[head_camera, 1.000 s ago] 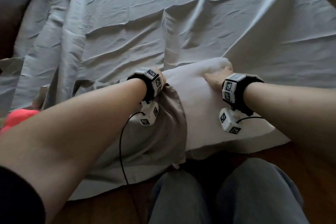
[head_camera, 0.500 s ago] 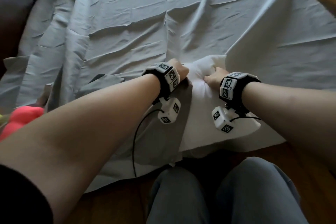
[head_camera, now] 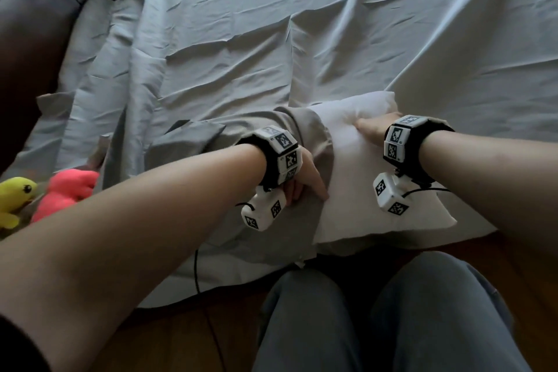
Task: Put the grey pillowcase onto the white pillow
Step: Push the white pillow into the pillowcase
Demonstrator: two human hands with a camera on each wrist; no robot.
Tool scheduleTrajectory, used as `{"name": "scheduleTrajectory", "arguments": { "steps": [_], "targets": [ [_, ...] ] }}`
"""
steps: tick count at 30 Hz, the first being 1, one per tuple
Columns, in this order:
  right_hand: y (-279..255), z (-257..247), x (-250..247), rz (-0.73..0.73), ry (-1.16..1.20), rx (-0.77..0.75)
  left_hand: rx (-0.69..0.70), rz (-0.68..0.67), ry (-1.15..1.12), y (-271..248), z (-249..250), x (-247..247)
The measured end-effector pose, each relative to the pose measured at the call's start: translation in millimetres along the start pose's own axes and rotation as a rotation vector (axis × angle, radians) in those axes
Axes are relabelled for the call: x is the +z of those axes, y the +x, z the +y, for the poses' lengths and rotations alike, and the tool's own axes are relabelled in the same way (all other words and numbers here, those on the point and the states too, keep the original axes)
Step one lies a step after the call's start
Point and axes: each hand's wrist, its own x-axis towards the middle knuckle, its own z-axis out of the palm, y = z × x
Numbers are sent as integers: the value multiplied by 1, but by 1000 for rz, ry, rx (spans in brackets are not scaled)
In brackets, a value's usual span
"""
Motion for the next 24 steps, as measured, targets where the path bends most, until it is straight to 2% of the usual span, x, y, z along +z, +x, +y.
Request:
{"name": "scheduleTrajectory", "arguments": {
  "steps": [3,6,9,12,15,17,19,21,24],
  "targets": [
    [-10,4,0,10,1,-10,72,109,-146,5,-8,9],
    [-18,19,-2,10,-4,16,119,194,-189,2,-12,13],
    [-25,33,-1,-87,-55,-15,216,322,-327,-1,-12,14],
    [-37,30,-1,-202,-56,-73,403,392,-558,-8,1,17],
    [-44,22,-7,-167,-73,-194,510,466,-725,-16,21,15],
    [-45,20,-14,-85,-51,-190,517,497,-744,-18,21,12],
    [-53,25,-24,-91,58,-167,468,571,-589,-19,9,10],
    [-55,39,-30,-117,54,-103,394,618,-274,-22,-9,15],
    [-59,53,-29,-93,-151,-103,246,475,194,-31,-34,28]
  ]
}}
